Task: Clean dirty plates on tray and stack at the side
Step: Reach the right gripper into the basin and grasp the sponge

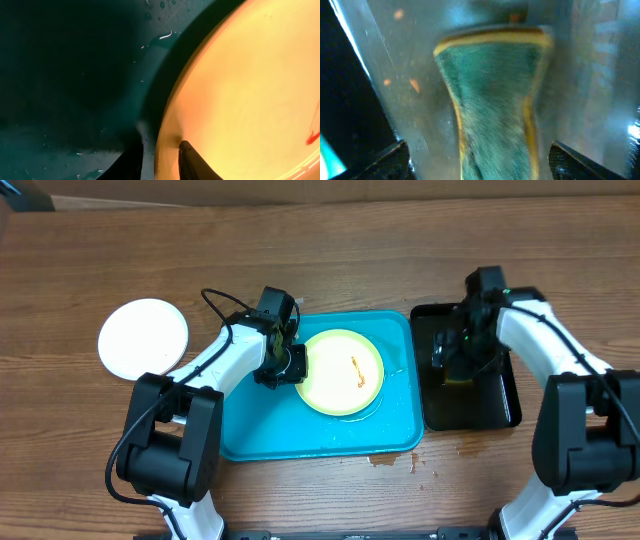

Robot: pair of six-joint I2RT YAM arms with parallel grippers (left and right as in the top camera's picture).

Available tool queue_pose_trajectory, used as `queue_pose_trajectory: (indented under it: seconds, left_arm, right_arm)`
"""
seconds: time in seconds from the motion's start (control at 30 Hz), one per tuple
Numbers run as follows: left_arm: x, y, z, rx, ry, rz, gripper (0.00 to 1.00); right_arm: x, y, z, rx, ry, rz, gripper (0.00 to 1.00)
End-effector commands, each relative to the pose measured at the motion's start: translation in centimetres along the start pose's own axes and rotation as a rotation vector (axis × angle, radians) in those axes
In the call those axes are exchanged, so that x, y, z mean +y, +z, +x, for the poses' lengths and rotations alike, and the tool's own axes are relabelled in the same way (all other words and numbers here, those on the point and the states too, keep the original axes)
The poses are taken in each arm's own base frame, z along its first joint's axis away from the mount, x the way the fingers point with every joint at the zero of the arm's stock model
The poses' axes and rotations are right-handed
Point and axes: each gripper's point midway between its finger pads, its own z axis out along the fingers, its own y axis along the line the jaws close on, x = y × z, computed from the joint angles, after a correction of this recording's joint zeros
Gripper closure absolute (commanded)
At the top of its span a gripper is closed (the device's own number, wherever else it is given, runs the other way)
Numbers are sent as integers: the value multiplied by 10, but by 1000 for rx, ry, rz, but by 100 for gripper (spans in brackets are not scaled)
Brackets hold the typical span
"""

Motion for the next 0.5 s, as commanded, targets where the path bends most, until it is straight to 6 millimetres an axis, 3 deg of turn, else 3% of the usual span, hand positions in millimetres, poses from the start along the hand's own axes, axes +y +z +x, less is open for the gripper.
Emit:
queue_pose_trajectory:
  seconds: [0.0,0.03,0.1,0.2,0.27,0.3,0.33,0.37,0.47]
  left_arm:
    - [8,3,7,8,19,-42,73]
    - [8,3,7,8,19,-42,73]
    - [8,3,7,8,19,-42,73]
    - [8,3,7,7,19,-45,73]
    - [8,3,7,7,19,-45,73]
    - [8,3,7,7,19,-45,73]
    - [8,3,7,7,19,-45,73]
    - [8,3,7,7,19,-45,73]
    - [8,3,7,7,19,-45,73]
  right_arm:
    - [-3,17,11,-1,-13,14,23]
    - [-3,20,12,-1,-13,14,26]
    - [-5,24,14,-2,-13,14,42]
    - [-6,30,17,-3,-13,17,96]
    - [-6,31,17,-6,-14,16,96]
    - [-6,31,16,-10,-14,15,72]
    - [-6,31,15,-14,-14,14,34]
    - [-6,31,14,-17,-15,14,17]
    - [-4,31,8,-41,-16,9,15]
